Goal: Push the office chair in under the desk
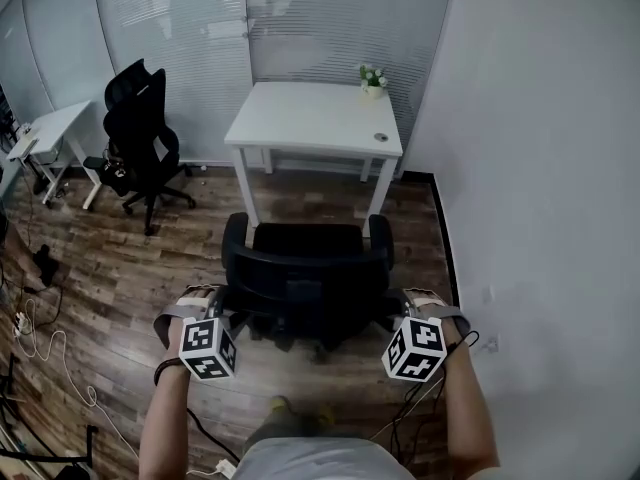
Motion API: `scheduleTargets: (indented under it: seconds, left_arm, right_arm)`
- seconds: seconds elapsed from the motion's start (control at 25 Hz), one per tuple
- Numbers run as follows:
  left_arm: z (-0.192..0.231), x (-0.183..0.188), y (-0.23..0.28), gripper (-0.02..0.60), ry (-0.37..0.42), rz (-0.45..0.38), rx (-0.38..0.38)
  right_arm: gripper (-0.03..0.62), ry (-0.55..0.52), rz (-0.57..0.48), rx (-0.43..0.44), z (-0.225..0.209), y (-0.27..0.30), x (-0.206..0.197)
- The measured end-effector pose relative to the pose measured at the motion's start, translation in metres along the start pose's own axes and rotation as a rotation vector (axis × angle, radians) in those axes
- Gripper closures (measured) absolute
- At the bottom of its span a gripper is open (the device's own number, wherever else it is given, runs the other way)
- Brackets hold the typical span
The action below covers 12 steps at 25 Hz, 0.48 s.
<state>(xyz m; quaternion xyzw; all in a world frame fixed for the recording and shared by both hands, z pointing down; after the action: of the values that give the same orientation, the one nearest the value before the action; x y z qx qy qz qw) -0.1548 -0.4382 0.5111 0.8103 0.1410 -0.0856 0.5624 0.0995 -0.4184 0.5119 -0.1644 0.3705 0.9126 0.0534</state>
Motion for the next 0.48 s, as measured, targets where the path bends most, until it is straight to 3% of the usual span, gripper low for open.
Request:
scheduleTargets:
  seconds: [0.48]
  left_arm:
    - [0.117,-0.024,0.042,0.399,0.056,-0.034,-0.001]
  right_arm:
    - [0.419,0.027,0.028,-0.004,-0.079,0.091,0.009]
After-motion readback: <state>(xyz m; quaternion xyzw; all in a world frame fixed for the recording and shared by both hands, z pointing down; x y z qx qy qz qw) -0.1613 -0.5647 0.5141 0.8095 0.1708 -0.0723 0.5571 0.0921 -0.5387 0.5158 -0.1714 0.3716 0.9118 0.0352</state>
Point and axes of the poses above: the fingertips, and each gripper's own axes: y forward along the fingers, z to its left, x out of its top, the point moved 3 cm from there along -y, backward along the fingers, and after that the axes turned 14 degrees about -x, right-handed, at the moved point
